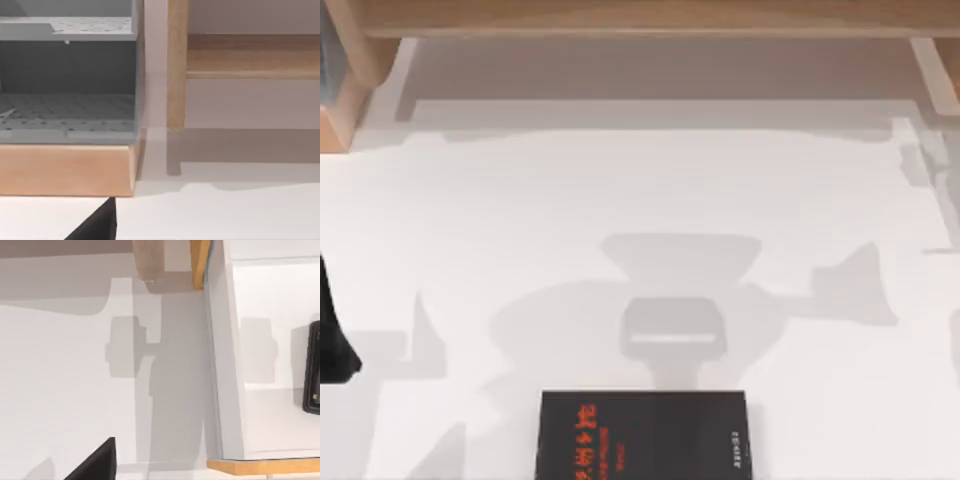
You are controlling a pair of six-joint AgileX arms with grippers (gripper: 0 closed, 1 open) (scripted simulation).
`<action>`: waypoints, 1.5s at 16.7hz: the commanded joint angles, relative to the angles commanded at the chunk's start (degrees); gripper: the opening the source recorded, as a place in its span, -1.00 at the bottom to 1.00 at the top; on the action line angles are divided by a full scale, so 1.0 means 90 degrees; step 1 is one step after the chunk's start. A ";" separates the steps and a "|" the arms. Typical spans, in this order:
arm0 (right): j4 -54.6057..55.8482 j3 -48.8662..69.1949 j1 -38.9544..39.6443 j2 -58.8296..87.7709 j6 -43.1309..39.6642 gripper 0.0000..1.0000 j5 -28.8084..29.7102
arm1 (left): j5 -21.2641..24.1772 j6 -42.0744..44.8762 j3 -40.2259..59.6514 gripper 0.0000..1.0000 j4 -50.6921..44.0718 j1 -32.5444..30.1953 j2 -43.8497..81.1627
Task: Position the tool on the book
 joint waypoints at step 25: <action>-0.3764 0.6776 -0.1225 0.6593 -0.0300 1.00 0.0484 | 0.0000 0.0000 0.0000 1.00 0.0000 0.0000 0.0000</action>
